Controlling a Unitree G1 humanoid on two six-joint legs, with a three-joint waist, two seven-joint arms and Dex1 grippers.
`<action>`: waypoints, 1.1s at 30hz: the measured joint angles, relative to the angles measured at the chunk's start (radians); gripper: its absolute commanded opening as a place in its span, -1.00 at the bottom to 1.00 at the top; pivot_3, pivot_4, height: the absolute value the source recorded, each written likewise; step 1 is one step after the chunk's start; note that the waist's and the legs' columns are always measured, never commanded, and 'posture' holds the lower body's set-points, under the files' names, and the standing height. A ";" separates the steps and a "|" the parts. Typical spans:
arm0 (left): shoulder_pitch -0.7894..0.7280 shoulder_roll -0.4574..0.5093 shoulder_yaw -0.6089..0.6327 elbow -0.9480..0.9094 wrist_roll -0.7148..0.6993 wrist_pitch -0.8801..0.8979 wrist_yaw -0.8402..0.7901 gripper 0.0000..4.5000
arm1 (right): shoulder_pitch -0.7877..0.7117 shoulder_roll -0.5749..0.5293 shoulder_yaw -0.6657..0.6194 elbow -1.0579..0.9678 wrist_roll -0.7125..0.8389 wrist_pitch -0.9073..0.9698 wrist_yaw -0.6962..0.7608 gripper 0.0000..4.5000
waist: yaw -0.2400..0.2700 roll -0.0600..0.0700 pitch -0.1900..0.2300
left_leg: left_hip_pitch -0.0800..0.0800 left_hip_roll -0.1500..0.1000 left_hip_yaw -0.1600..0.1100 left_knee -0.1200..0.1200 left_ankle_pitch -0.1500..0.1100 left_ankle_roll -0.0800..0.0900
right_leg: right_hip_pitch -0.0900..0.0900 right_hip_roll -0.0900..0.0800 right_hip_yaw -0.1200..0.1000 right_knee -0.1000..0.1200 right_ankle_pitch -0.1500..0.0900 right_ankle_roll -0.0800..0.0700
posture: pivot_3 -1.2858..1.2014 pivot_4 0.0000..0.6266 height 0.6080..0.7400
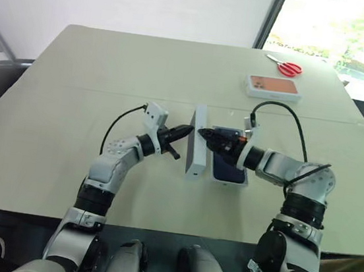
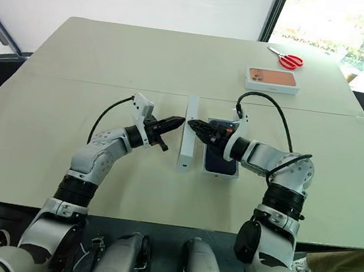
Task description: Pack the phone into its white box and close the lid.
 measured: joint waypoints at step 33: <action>-0.047 0.027 -0.048 0.212 0.162 -0.154 -0.094 -1.00 | 0.081 -0.395 0.488 0.086 -0.755 -1.044 0.535 -0.99 | 0.002 0.000 0.000 | -0.005 0.000 0.000 0.002 -0.002 0.003 | -0.003 0.000 0.000 -0.001 -0.001 0.003 | 0.03 -0.52 1.00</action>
